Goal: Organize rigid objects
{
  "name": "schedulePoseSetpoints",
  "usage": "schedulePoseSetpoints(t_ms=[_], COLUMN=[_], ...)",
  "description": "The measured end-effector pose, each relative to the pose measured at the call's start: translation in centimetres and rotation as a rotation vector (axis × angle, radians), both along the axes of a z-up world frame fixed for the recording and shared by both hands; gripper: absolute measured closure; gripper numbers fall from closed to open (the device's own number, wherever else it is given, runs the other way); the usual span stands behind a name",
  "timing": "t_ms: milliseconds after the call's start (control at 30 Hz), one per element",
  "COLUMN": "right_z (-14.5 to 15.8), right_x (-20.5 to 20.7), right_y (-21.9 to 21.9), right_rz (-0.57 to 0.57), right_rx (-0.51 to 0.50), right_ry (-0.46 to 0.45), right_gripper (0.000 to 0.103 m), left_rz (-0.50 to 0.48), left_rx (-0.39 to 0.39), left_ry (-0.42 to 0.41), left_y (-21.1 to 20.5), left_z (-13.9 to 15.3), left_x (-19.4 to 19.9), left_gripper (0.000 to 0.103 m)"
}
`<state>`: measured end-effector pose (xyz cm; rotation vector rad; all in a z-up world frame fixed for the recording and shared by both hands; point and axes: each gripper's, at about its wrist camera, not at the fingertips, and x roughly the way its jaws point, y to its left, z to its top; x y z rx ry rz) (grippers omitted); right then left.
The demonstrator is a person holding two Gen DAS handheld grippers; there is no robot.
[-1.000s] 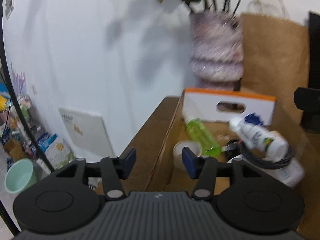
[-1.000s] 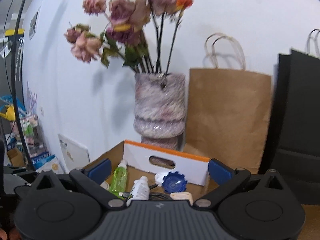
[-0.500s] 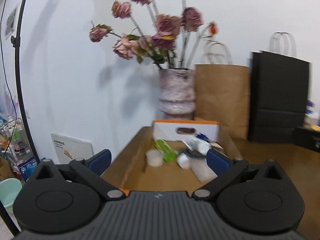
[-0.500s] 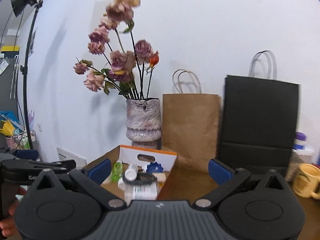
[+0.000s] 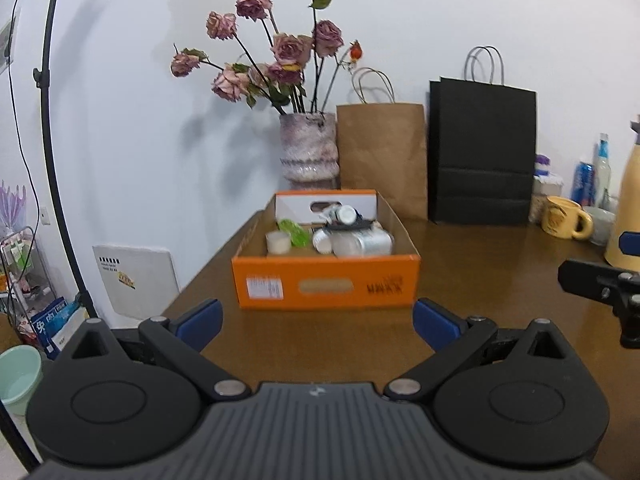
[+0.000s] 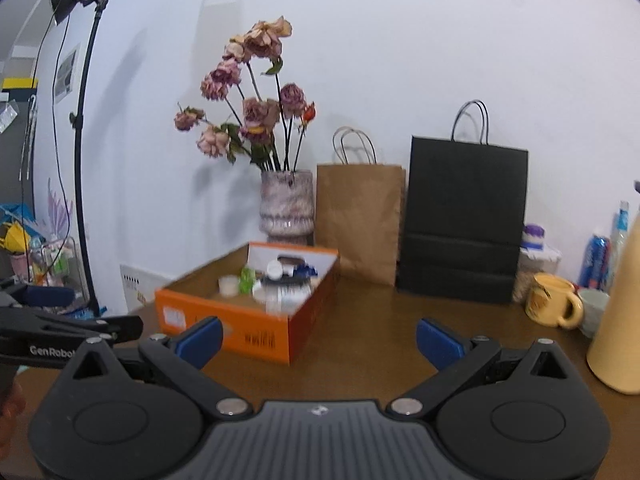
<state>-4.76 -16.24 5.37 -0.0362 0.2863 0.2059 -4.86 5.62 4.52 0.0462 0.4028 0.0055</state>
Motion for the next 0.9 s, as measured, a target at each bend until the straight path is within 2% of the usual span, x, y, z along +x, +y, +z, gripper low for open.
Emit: schedulePoseSetpoints(t_ms=[333, 900], right_z=[-1.8, -1.7], right_x=[-3.5, -3.9], right_y=[-0.4, -0.6], right_rz=[-0.012, -0.015], right_rx=[-0.005, 0.002], right_ry=[0.043, 0.039], right_gripper=[0.000, 0.000], left_rz=[-0.019, -0.022], left_rx=[-0.008, -0.005], left_ry=[0.022, 0.023], left_y=[-0.4, -0.5], left_z=[-0.9, -0.7], left_x=[-2.8, -3.3], left_gripper=[0.000, 0.000])
